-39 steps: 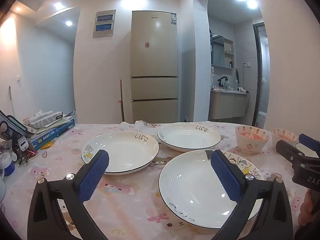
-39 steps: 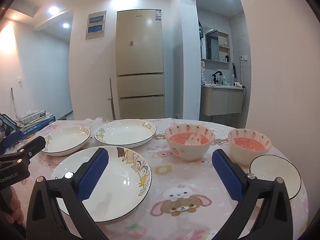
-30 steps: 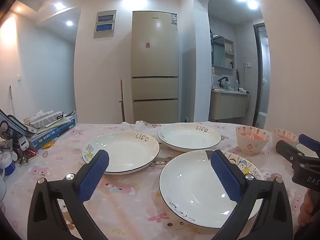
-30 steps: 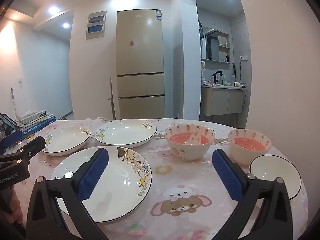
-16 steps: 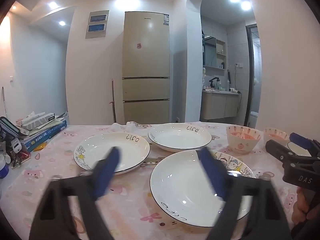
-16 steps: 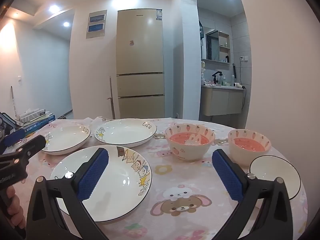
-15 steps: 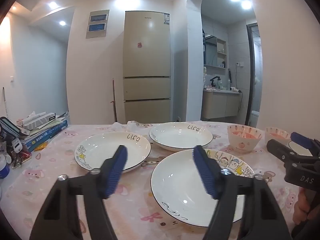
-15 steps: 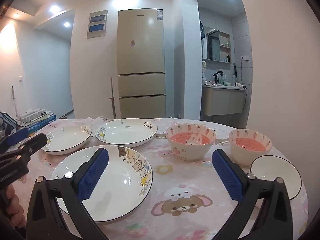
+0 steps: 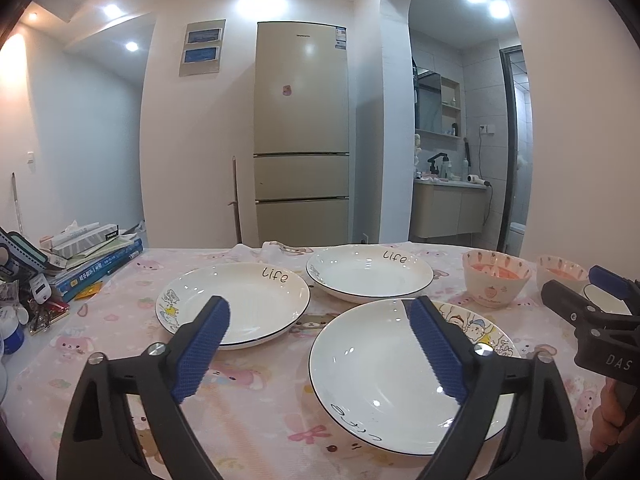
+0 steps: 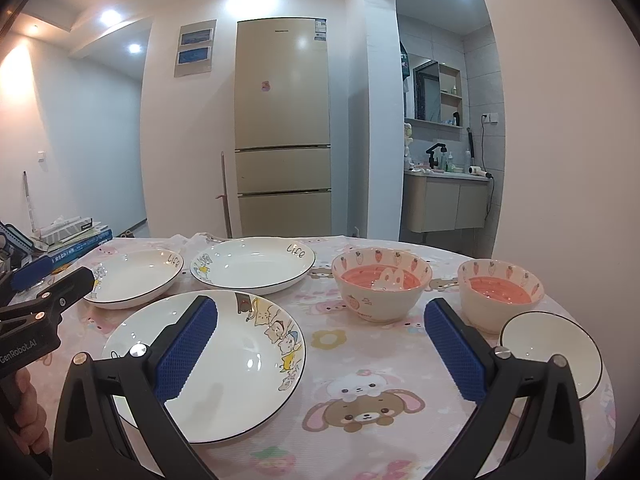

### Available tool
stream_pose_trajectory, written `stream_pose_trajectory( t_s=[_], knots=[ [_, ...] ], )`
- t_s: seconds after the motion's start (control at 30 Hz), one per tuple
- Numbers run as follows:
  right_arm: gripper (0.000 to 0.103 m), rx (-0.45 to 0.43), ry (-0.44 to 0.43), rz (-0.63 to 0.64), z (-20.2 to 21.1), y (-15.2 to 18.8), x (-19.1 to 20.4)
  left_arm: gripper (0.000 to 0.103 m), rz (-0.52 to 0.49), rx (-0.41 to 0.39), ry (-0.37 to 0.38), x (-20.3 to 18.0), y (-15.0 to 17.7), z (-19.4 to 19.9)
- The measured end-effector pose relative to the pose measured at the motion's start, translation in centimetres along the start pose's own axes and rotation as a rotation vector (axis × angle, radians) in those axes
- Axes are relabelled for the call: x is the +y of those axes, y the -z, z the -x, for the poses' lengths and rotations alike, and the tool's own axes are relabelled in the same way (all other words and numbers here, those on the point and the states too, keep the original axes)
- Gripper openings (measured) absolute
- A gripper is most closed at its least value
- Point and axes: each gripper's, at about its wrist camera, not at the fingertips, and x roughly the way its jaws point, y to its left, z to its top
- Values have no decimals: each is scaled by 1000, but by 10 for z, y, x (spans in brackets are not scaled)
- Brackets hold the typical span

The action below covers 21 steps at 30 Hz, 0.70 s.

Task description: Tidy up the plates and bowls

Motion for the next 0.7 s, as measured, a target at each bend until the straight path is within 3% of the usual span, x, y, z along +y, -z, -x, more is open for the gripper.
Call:
stream_pose_trajectory(
  t_s=[0.57,0.7],
  knots=[
    [103,0,-41,20,3,0,4,103,-6,1,12,-1,0,-1],
    [103,2,-16,5,3,-1,2,103,-6,1,11,-2,0,-1]
  ],
)
